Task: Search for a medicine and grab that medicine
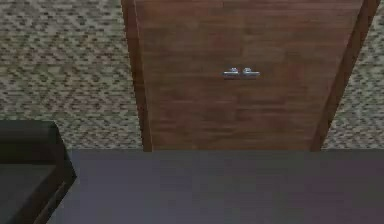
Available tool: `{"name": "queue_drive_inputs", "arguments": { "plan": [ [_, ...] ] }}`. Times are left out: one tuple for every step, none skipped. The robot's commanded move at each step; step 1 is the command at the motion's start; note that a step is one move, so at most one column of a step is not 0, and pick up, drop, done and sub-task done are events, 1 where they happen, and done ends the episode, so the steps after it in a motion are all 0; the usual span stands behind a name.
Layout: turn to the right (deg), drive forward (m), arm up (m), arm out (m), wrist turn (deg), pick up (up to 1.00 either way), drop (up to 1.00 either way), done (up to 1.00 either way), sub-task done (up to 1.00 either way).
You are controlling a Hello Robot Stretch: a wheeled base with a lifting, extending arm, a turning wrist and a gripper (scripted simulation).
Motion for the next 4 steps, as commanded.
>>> {"name": "queue_drive_inputs", "arguments": {
  "plan": [
    [-45.0,0.00,0.00,0.00,0.0,0.00,0.00,0.00,0.00],
    [-45.0,0.00,0.00,0.00,0.0,0.00,0.00,0.00,0.00],
    [-45.0,0.00,0.00,0.00,0.0,0.00,0.00,0.00,0.00],
    [-18.0,0.00,0.00,0.00,0.0,0.00,0.00,0.00,0.00]
  ]
}}
